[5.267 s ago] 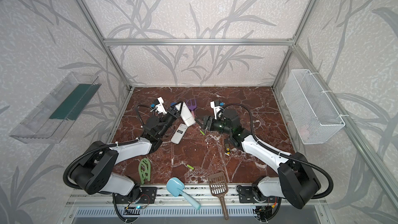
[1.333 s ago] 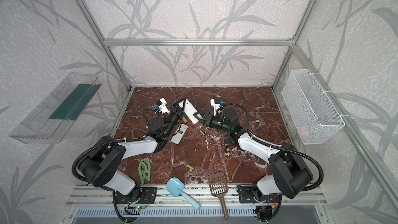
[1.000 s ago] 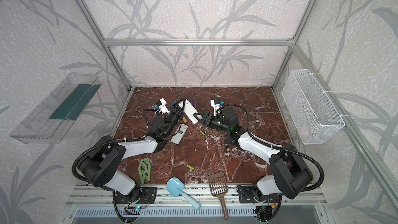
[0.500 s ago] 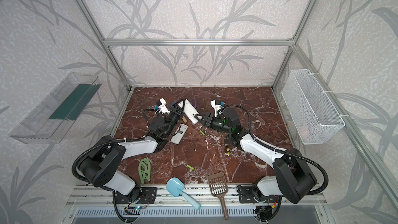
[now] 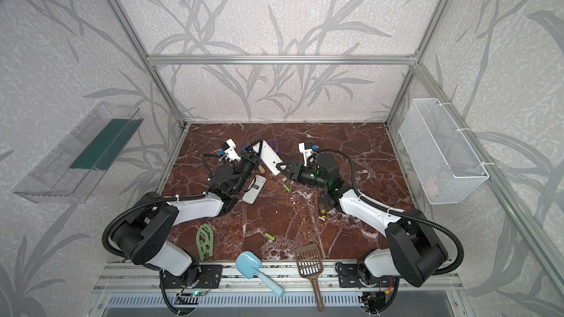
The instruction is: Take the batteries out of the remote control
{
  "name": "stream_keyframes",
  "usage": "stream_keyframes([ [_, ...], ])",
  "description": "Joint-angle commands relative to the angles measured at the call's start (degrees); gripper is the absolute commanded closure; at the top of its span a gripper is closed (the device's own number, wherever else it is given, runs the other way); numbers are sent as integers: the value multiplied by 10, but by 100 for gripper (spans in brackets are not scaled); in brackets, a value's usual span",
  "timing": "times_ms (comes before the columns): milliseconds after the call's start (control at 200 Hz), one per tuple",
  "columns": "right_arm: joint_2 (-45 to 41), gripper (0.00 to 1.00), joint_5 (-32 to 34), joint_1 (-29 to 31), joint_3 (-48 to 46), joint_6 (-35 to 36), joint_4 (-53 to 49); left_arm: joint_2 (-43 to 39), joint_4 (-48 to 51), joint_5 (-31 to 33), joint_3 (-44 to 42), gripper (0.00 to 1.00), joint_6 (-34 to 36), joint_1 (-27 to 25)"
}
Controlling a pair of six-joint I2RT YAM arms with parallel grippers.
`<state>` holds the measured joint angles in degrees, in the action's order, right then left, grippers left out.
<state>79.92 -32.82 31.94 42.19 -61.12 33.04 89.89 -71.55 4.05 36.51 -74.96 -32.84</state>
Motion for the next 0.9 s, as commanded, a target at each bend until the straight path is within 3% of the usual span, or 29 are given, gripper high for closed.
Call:
stream_keyframes([
  [0,13,64,-12,2,4,-5,28,5,-22,2,-1,100,6,2],
  [445,-13,86,-9,3,-3,12,-2,-1,-25,3,-8,100,11,8],
  [895,-1,80,-8,3,-4,-1,17,-6,-19,-4,-4,100,5,10],
])
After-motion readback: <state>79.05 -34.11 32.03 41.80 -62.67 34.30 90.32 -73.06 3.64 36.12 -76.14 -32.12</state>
